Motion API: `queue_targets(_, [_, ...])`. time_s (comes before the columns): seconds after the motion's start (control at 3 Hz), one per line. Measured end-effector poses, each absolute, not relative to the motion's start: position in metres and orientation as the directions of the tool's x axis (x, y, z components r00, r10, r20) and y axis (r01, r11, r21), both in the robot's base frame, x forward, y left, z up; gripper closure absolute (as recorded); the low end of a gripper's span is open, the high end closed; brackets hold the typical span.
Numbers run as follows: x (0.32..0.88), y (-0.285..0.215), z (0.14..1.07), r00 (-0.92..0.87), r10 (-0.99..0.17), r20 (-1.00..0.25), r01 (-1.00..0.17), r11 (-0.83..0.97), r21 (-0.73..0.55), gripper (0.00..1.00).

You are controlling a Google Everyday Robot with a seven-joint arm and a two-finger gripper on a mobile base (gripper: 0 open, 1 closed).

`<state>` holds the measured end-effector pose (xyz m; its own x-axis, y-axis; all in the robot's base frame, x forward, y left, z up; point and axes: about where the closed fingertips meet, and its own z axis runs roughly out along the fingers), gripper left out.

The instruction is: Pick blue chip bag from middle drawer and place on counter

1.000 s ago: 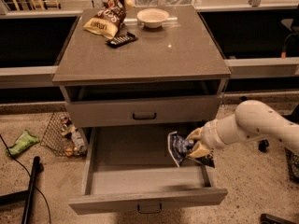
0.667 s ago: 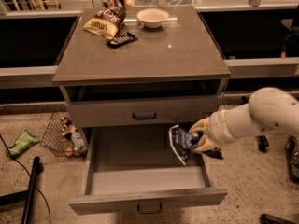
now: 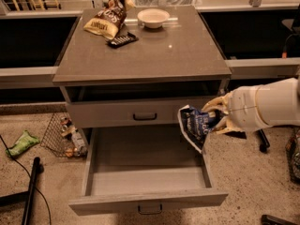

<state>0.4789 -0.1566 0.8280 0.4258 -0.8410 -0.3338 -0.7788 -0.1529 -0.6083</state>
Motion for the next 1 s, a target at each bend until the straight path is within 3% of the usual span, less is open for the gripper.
queue_targets(0.67, [0.477,-0.158,0.829,0.433,-0.842,-0.323,-0.773,-0.163,-0.613,1.00])
queue_targets(1.0, [0.505,-0.150,0.862,0.475,-0.821,-0.317,-0.729,-0.165,-0.664,1.00])
